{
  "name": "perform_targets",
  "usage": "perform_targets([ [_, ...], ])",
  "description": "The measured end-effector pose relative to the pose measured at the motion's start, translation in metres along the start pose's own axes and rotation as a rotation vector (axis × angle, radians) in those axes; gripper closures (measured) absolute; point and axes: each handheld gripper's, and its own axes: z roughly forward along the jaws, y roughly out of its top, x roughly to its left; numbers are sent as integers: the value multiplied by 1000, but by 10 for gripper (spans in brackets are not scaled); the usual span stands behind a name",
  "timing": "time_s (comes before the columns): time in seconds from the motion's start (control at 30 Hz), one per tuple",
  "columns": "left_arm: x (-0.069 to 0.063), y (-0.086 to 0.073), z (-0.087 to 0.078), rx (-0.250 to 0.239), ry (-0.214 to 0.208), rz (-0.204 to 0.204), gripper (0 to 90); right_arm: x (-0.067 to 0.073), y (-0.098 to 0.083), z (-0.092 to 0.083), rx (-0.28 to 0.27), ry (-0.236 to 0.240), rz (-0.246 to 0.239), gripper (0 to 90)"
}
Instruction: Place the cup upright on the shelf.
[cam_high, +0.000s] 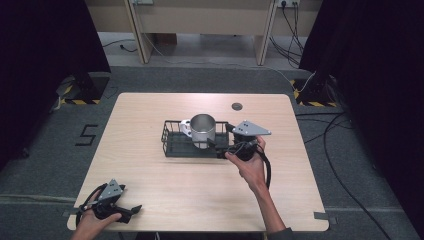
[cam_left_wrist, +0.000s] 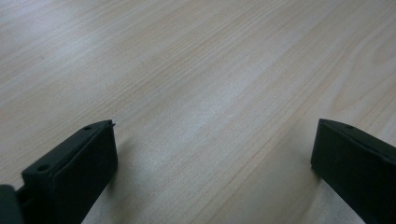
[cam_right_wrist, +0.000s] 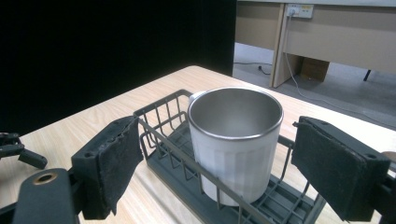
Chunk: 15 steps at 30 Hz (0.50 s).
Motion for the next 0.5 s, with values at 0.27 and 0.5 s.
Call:
perform_targets([
  [0.27, 0, 0, 0, 0, 0, 0, 0, 1, -8, -11, -8, 3, 8, 155],
  [0.5, 0, 0, 0, 2, 0, 0, 0, 3, -17, -22, -19, 7, 18, 155],
])
